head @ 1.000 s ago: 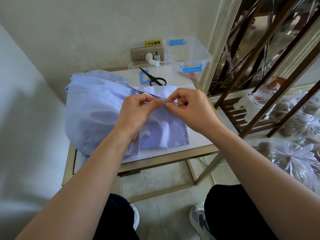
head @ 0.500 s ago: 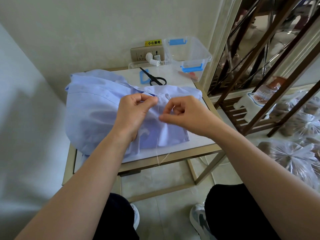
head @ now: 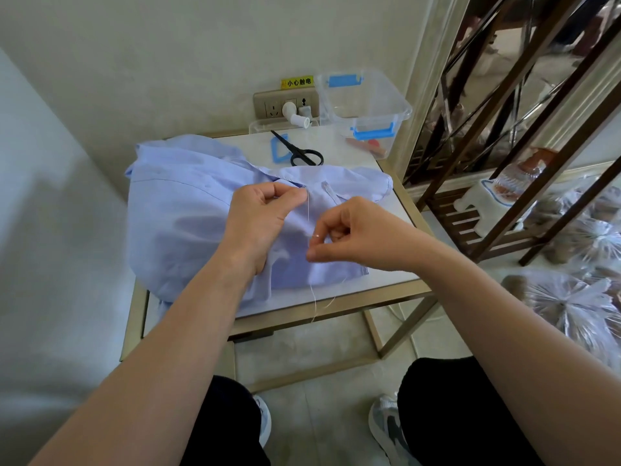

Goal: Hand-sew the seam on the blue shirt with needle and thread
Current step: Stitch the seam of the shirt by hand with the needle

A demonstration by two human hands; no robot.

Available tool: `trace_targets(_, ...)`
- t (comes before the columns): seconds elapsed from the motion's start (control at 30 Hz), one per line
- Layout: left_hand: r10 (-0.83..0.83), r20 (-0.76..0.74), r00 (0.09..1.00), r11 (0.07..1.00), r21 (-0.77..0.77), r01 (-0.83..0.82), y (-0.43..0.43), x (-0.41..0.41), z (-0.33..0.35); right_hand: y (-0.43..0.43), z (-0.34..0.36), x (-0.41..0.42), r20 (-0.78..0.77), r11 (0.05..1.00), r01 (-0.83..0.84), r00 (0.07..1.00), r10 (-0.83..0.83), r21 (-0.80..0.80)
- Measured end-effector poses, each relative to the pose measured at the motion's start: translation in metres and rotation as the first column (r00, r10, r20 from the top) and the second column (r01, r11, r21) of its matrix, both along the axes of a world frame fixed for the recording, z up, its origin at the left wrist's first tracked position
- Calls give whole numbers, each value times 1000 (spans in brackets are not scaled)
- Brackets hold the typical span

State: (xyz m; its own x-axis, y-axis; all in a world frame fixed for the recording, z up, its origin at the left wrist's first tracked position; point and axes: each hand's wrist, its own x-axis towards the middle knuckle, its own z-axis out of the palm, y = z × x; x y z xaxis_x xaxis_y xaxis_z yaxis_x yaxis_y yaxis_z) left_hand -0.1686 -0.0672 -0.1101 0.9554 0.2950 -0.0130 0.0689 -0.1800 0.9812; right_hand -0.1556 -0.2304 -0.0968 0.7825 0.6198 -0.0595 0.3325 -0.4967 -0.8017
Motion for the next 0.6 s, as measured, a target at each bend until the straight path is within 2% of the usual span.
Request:
trace_targets(0.1, -5, -5, 1000, 1000, 9, 5, 1, 0, 0, -7, 3, -1, -22, 1000, 15, 1000, -15, 6)
trace_targets(0.2, -33, 0, 999, 999, 16, 33, 2, -1, 0, -13, 5, 6, -3, 980, 161, 987, -162, 120)
trace_targets(0.27, -76, -9, 997, 997, 31, 76, 3, -2, 0, -15, 5, 12, -43, 932, 284, 959, -281, 226)
trace_targets(0.33, -134, -11, 991, 989, 55, 134, 3, -3, 1, -17, 2, 16, -74, 901, 343, 939, -336, 265)
trace_targets(0.47, -215, 9, 977, 975, 65, 214, 1, -5, 0, -14, -5, 18, -70, 928, 307, 952, -299, 211)
trace_targets(0.6, -227, -4, 974, 972, 53, 227, 5, -3, 0, -16, -8, 22, -65, 921, 327, 945, -321, 212)
